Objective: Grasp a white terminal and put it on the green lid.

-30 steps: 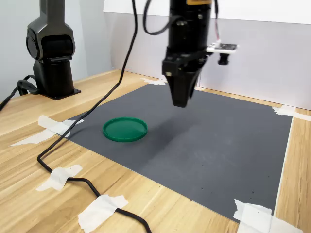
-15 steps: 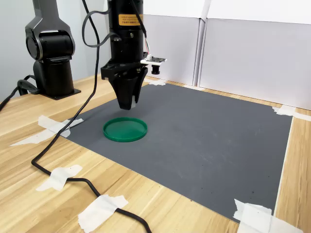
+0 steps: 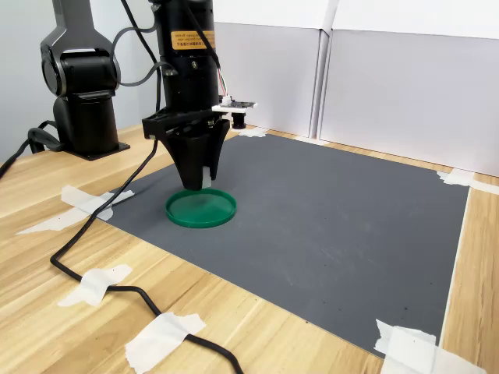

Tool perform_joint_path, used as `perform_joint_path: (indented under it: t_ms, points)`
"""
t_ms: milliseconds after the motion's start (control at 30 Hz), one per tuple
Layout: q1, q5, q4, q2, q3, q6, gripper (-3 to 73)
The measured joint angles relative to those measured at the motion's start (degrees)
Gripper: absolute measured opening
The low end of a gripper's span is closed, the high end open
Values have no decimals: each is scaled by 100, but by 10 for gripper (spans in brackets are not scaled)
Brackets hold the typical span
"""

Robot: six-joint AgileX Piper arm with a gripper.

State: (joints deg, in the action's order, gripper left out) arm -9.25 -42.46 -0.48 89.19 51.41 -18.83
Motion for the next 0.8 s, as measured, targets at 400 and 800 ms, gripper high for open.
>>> perform_joint_path:
  t_ms: [400, 800]
  points:
    - [-7, -19, 48, 230, 0, -262, 313]
    - [-7, 195, 78, 186, 0, -627, 590]
